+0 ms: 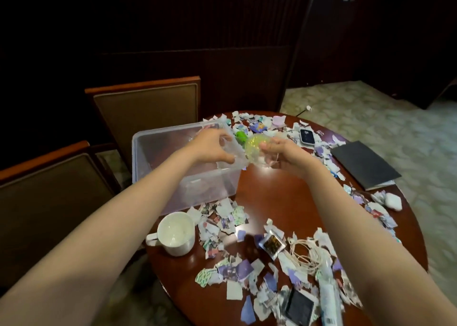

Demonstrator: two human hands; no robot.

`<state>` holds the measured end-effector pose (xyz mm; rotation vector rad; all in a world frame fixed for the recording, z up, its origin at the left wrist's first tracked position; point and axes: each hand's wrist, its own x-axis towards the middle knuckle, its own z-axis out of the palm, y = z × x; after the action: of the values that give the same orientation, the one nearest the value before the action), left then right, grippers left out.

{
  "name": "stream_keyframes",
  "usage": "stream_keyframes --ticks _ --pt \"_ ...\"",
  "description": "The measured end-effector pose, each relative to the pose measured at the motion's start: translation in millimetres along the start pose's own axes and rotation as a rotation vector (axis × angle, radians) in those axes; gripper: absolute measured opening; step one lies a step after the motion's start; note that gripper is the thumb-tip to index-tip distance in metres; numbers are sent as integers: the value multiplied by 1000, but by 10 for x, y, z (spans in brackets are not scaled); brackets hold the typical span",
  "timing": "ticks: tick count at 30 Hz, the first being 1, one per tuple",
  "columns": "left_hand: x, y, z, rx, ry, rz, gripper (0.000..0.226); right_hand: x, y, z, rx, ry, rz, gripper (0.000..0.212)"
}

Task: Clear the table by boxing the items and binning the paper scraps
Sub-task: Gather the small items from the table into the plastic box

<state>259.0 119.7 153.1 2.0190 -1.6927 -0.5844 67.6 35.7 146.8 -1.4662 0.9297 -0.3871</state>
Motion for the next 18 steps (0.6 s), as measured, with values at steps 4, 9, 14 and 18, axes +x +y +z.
stream_keyframes --ticks 4,9,14,18 --pt "92 -151 -72 -60 36 -84 58 334 -171 147 71 22 -64 8" --pt "130 -502 -160 -153 114 -175 59 738 -232 479 130 67 -90 8" --pt "176 -914 -267 -167 58 -208 60 1041 -311 885 -71 77 -181 15" --pt "272 -1173 -391 -257 53 -210 60 1278 -353 1167 -318 -8 -246 23"
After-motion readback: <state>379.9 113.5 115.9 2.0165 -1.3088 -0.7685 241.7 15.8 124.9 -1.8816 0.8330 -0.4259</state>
